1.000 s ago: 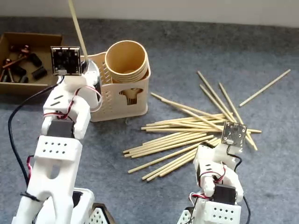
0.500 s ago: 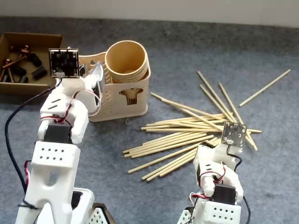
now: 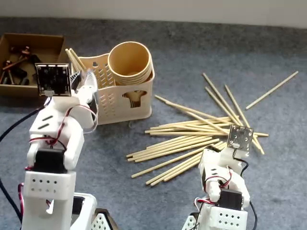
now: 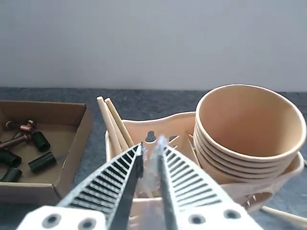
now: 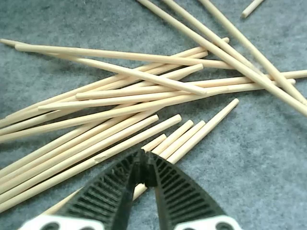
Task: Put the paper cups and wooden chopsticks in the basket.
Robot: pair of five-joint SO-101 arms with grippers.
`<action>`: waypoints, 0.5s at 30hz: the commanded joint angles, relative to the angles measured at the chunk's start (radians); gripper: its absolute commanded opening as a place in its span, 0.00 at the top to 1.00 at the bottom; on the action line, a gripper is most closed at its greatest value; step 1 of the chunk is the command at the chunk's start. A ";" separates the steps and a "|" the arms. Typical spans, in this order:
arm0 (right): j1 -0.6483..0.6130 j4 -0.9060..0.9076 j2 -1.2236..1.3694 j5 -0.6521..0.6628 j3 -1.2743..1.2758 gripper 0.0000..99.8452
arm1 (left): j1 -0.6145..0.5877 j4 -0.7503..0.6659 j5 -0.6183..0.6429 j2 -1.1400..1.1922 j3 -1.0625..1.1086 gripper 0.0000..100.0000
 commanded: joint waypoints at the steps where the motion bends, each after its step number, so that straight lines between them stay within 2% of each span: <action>1: 0.012 -0.021 -0.005 0.002 0.140 0.99 | -0.010 0.058 -0.084 -0.073 -0.013 0.99; 15: 0.013 -0.021 -0.005 0.002 0.140 0.99 | -0.117 0.071 -0.094 -0.516 0.444 0.99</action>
